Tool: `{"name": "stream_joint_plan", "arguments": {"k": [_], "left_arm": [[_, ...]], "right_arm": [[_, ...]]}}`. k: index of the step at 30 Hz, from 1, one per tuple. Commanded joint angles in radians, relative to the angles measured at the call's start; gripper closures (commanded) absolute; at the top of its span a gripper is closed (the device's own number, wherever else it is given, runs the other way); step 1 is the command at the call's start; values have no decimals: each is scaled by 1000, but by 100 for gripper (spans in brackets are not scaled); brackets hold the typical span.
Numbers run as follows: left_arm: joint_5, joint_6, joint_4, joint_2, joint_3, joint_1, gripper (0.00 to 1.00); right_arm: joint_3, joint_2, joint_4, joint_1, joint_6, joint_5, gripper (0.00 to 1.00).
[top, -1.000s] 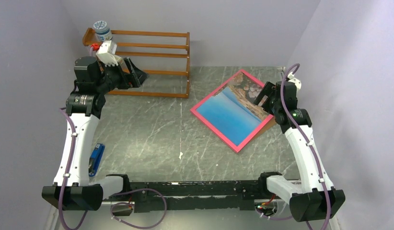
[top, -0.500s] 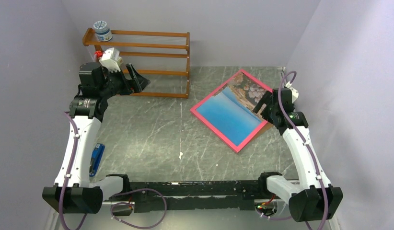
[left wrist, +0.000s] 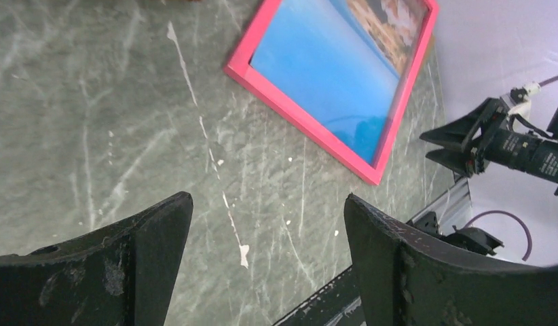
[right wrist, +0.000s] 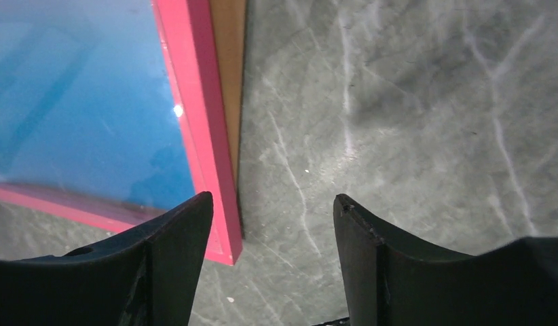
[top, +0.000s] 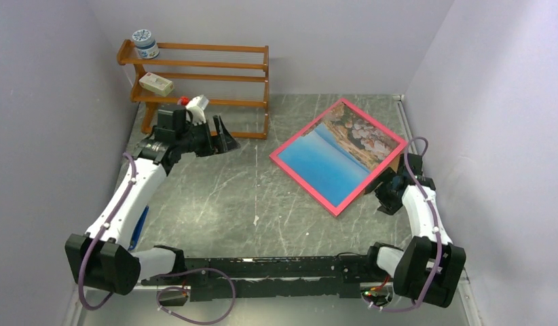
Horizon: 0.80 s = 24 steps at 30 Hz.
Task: Put the photo into the frame
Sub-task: Adjust the photo frame at the center of the board.
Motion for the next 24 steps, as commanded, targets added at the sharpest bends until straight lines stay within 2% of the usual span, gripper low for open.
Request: {"name": "stream_joint_plan", "arguments": {"k": [1, 7, 11, 14, 19, 24], "left_arm": [[33, -43, 54, 37, -19, -45, 13], [79, -118, 183, 104, -89, -94, 13], [96, -130, 250, 184, -85, -123, 14], [105, -127, 281, 269, -60, -143, 15], [81, -138, 320, 417, -3, -157, 19], [61, -147, 388, 551, 71, -162, 21]], "right_arm": [[-32, 26, 168, -15, 4, -133, 34], [-72, 83, 278, -16, 34, -231, 39], [-67, 129, 320, -14, 43, -263, 49], [-52, 165, 329, -14, 42, -271, 52], [-12, 181, 276, -11, 28, -201, 56], [70, 177, 175, -1, -7, -23, 59]]}}
